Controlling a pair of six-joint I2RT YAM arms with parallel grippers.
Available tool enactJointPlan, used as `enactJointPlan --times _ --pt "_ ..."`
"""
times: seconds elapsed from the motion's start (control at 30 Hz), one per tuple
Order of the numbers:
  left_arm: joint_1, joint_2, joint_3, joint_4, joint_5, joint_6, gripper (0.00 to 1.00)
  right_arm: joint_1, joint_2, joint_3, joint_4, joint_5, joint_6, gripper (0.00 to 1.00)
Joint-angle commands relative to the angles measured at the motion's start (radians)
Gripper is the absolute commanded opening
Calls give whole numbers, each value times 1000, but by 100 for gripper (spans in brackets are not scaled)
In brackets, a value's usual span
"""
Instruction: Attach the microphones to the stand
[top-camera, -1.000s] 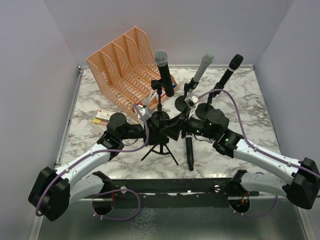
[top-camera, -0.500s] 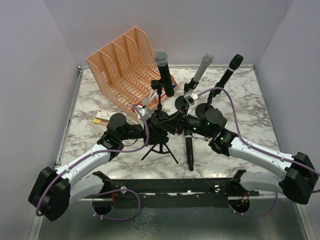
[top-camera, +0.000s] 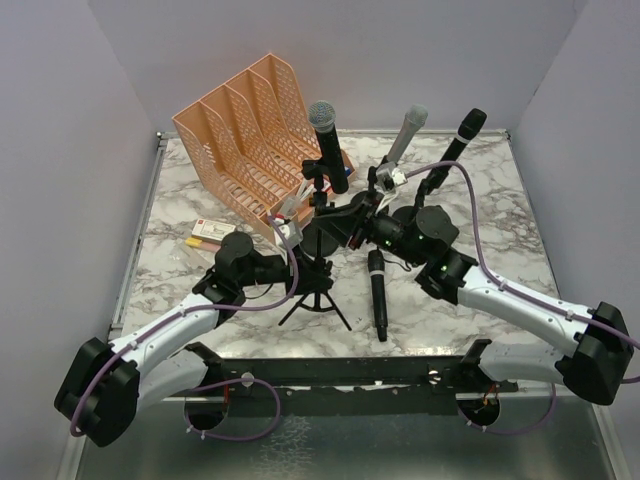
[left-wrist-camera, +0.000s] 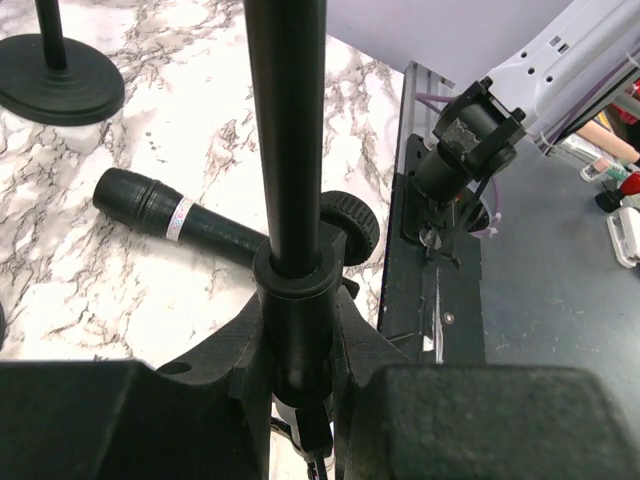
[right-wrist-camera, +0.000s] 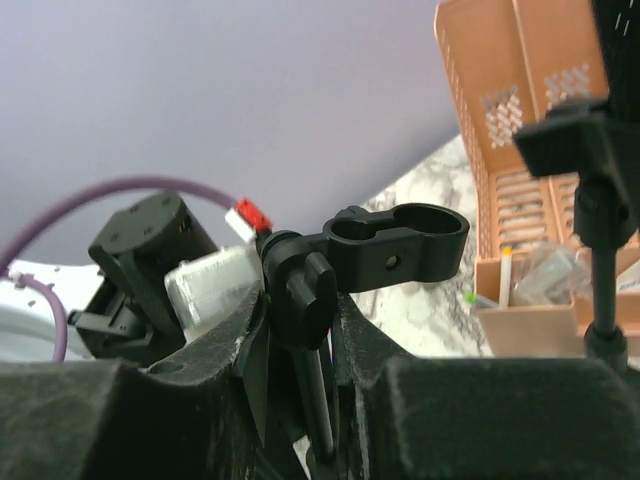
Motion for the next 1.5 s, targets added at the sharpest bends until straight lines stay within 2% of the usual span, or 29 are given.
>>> enactJointPlan --times 0.0,0.27,0.5,0.57,0.63,0.7,0.83,0.93,1.03,1.17,1.33,1.47 --pt "-1 -29 -21 -97 3 38 0 -12 6 125 74 122 -99 20" --pt "0 -35 22 -307 -32 167 0 -12 23 216 55 117 -130 20" --pt "0 -49 17 -316 -54 182 0 -12 19 248 17 115 -130 20" --pt "0 -51 17 -314 -65 180 9 -12 22 261 -11 103 -137 20" --pt "0 -67 22 -298 -97 171 30 -12 21 262 -47 88 -144 18" --pt "-1 -112 23 -252 -123 153 45 -12 11 231 -57 69 -142 17" --pt "-1 -184 25 -173 -193 135 63 -13 -5 155 -14 11 -100 16" --pt "-1 -207 41 -183 -227 177 71 -12 11 116 38 -43 -35 16" --pt "0 -212 57 -178 -258 179 74 -11 38 112 43 -77 1 15" --pt "-1 -206 92 -127 -303 112 76 -11 53 107 43 -108 13 14" --pt "-1 -190 132 -88 -351 54 74 -12 63 113 43 -154 28 14" --pt "0 -162 140 -80 -348 45 67 -10 69 111 62 -182 48 14"
